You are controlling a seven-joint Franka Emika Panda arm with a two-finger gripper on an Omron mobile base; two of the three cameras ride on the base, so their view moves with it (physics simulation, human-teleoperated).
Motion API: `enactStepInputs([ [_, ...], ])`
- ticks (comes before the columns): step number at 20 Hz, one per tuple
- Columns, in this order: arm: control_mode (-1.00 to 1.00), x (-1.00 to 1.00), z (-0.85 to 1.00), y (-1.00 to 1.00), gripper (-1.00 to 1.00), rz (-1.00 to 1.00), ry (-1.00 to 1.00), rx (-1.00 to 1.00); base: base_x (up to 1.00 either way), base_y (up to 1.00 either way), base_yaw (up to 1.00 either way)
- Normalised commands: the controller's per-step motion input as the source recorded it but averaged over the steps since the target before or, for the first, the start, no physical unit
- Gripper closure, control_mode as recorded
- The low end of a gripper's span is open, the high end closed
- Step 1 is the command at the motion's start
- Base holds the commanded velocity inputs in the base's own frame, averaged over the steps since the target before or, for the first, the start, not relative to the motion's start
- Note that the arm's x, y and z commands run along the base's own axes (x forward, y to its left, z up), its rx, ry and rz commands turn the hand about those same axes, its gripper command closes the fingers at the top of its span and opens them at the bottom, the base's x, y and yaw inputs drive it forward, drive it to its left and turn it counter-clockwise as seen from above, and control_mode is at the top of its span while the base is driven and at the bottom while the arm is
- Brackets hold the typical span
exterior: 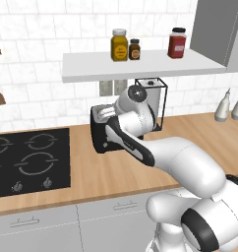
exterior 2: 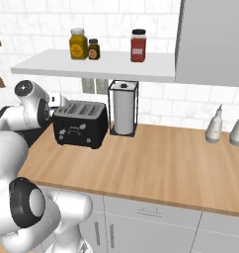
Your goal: Start the toaster. Once the lever pops up, take the bread to the plate on the dining counter.
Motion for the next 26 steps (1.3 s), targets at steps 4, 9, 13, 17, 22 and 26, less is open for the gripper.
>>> enactStepInputs([
  [4, -1.00, 0.00, 0.00, 0.00, -1.00, 0.00, 0.00, 0.00, 0.00, 0.00, 0.00],
  [9, -1.00, 0.00, 0.00, 0.00, -1.00, 0.00, 0.00, 0.00, 0.00, 0.00, 0.00],
  [13, -1.00, 0.00, 0.00, 0.00, -1.00, 0.00, 0.00, 0.00, 0.00, 0.00, 0.00],
  [17, -1.00, 0.00, 0.00, 0.00, -1.00, 0.00, 0.00, 0.00, 0.00, 0.00, 0.00],
  [22, -1.00, 0.00, 0.00, 0.00, -1.00, 0.00, 0.00, 0.00, 0.00, 0.00, 0.00],
  [26, -1.00, 0.00, 0.00, 0.00, -1.00, 0.00, 0.00, 0.00, 0.00, 0.00, 0.00],
])
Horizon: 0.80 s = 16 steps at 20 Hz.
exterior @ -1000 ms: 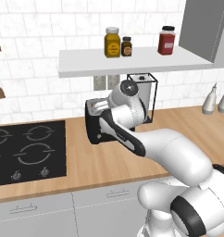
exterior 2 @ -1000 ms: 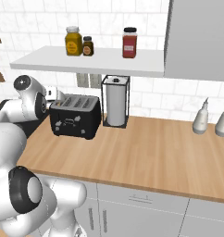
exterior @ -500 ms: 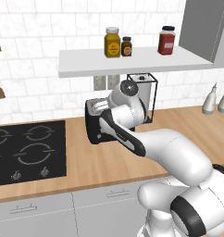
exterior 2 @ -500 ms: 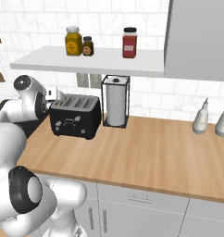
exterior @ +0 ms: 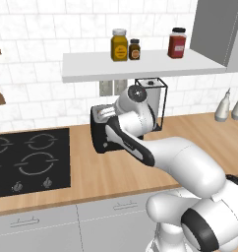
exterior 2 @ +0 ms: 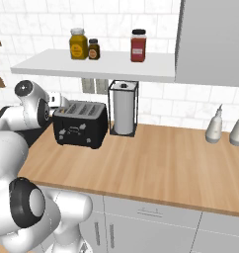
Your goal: Start the toaster. Once the lever pops up, take the bread to the plate on the dining counter.
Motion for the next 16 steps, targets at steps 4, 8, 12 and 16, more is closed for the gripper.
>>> enactStepInputs([
  [4, -1.00, 0.00, 0.00, 0.00, -1.00, 0.00, 0.00, 0.00, 0.00, 0.00, 0.00],
  [8, -1.00, 0.00, 0.00, 0.00, -1.00, 0.00, 0.00, 0.00, 0.00, 0.00, 0.00],
  [12, -1.00, 0.00, 0.00, 0.00, -1.00, 0.00, 0.00, 0.00, 0.00, 0.00, 0.00],
  [16, -1.00, 0.00, 0.00, 0.00, -1.00, 0.00, 0.00, 0.00, 0.00, 0.00, 0.00],
])
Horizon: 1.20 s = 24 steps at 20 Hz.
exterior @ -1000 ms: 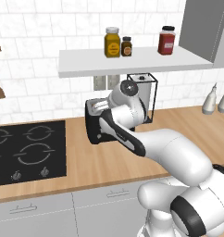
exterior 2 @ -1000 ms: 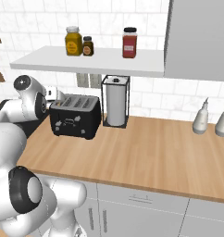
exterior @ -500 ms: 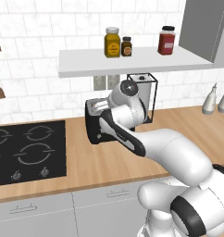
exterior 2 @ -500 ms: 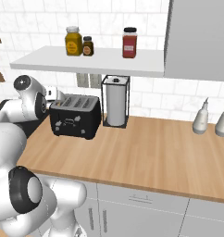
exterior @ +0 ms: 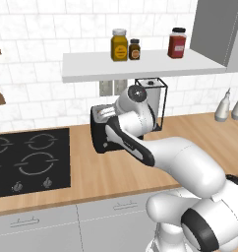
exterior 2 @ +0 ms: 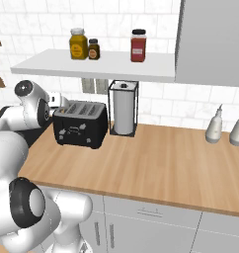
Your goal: Start the toaster. Once the lever pops up, take the bread to the plate on the dining counter.
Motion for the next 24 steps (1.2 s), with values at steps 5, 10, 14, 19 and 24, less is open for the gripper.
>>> enactStepInputs([
  [5, -1.00, 0.00, 0.00, 0.00, -1.00, 0.00, 0.00, 0.00, 0.00, 0.00, 0.00],
  [10, -1.00, 0.00, 0.00, 0.00, -1.00, 0.00, 0.00, 0.00, 0.00, 0.00, 0.00],
  [14, -1.00, 0.00, 0.00, 0.00, -1.00, 0.00, 0.00, 0.00, 0.00, 0.00, 0.00],
  [19, -1.00, 0.00, 0.00, 0.00, -1.00, 0.00, 0.00, 0.00, 0.00, 0.00, 0.00],
  [24, -1.00, 0.00, 0.00, 0.00, -1.00, 0.00, 0.00, 0.00, 0.00, 0.00, 0.00],
])
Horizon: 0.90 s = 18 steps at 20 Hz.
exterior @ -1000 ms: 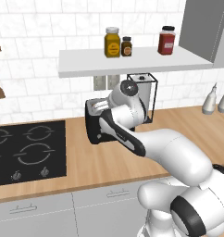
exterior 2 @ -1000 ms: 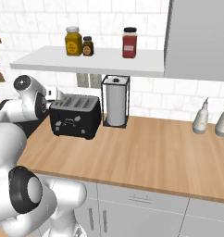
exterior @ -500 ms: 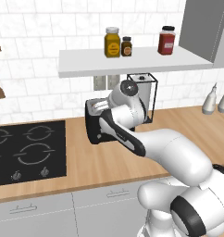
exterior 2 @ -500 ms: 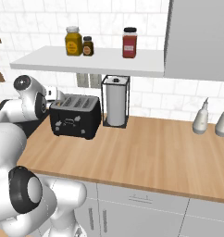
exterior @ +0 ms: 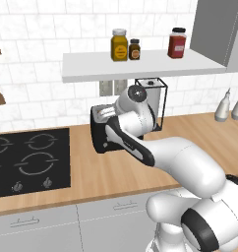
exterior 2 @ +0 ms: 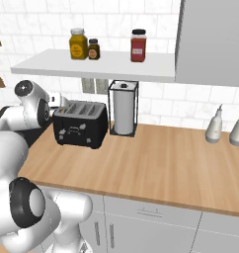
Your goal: Start the toaster. Once the lever pops up, take the bread to the plate on the dining counter.
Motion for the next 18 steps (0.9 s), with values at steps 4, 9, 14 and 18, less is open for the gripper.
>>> enactStepInputs([
  [4, -1.00, 0.00, 0.00, 0.00, -1.00, 0.00, 0.00, 0.00, 0.00, 0.00, 0.00],
  [9, -1.00, 0.00, 0.00, 0.00, -1.00, 0.00, 0.00, 0.00, 0.00, 0.00, 0.00],
  [14, -1.00, 0.00, 0.00, 0.00, -1.00, 0.00, 0.00, 0.00, 0.00, 0.00, 0.00],
  [18, -1.00, 0.00, 0.00, 0.00, -1.00, 0.00, 0.00, 0.00, 0.00, 0.00, 0.00],
])
